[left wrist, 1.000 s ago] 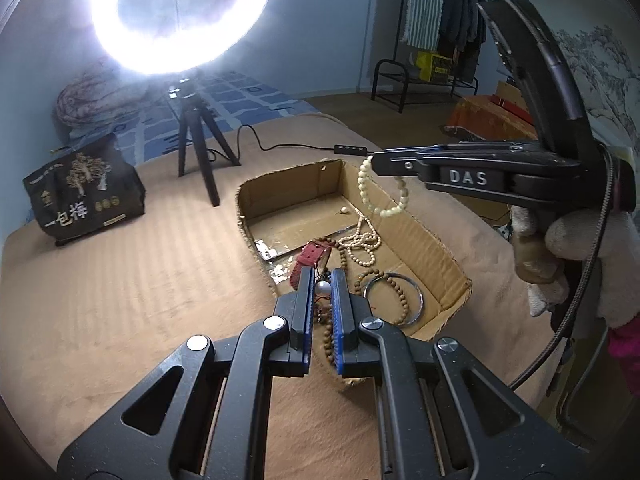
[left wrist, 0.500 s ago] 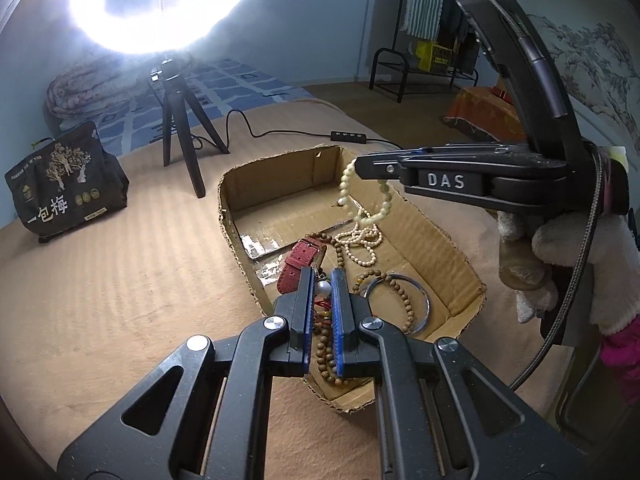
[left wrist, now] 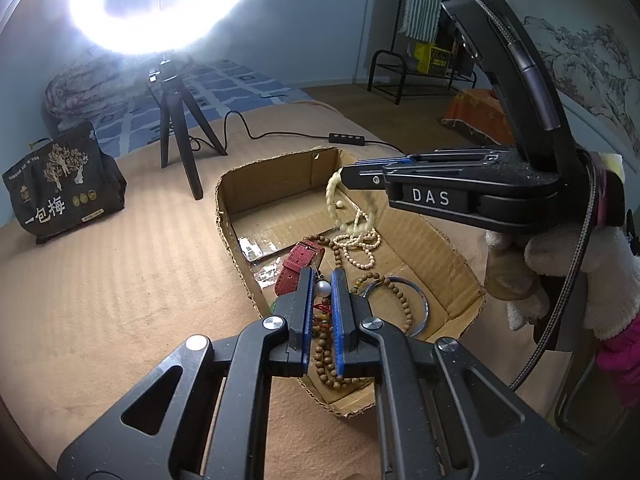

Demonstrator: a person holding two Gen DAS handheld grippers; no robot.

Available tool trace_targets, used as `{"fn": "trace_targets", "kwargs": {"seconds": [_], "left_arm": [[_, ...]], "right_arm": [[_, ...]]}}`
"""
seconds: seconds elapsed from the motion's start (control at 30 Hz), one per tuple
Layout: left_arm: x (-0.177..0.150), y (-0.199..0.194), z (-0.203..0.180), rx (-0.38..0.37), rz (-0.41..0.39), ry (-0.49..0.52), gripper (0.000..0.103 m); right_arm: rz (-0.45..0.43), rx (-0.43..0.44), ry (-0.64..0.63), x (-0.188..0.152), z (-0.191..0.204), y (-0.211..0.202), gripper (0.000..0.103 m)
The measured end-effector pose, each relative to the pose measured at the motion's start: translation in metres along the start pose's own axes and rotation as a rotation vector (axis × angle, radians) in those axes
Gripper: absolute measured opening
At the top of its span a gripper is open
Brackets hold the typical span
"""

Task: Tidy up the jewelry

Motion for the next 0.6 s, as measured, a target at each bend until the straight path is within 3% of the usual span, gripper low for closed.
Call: {"fn": "trace_targets", "kwargs": {"seconds": [0.03, 0.1, 0.2, 0.23, 0.3, 0.33, 0.4, 0.6], "left_arm": [[0.0, 0.0, 0.0, 0.001, 0.0, 0.002, 0.006], [0.0, -0.001, -0.001, 0.007, 0.001, 0.005, 0.01], [-0.001, -0.003, -0.001, 0.015, -0.01, 0.01, 0.043], [-0.001, -0.004, -0.002, 0.021, -0.016, 0.014, 0.044], [-0.001, -0.005, -0.002, 0.029, -0.017, 0.021, 0.048], [-0.001, -0.006, -0.002, 0.038, -0.017, 0.019, 0.059], [-0.001, -0.009, 0.0, 0.046, -0.028, 0.011, 0.068], [0.001, -0.016, 0.003, 0.063, -0.027, -0.002, 0.074]], "right_arm": [[-0.001, -0.003, 0.0, 0.0, 0.0, 0.0, 0.007], [-0.004, -0.011, 0.003, 0.0, 0.0, -0.001, 0.023], [-0.019, -0.024, 0.008, 0.001, 0.0, -0.003, 0.047], [-0.024, -0.031, 0.01, 0.001, -0.001, -0.004, 0.05], [-0.036, -0.051, 0.02, 0.002, -0.003, -0.005, 0.071], [-0.043, -0.064, 0.025, 0.002, -0.004, -0.007, 0.075], [-0.057, -0.076, 0.038, 0.003, -0.006, -0.009, 0.078], [-0.067, -0.101, 0.048, 0.005, -0.008, -0.016, 0.078]]}}
Point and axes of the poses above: each gripper's, at about its wrist camera, not at the fingertips, and y roughly the way its jaws point, z to its left, x to its top, the point moved 2 cm from there along y, roughly the way its jaws point, and after that the axes turned 4 degrees about -x, right-handed, at the moved point
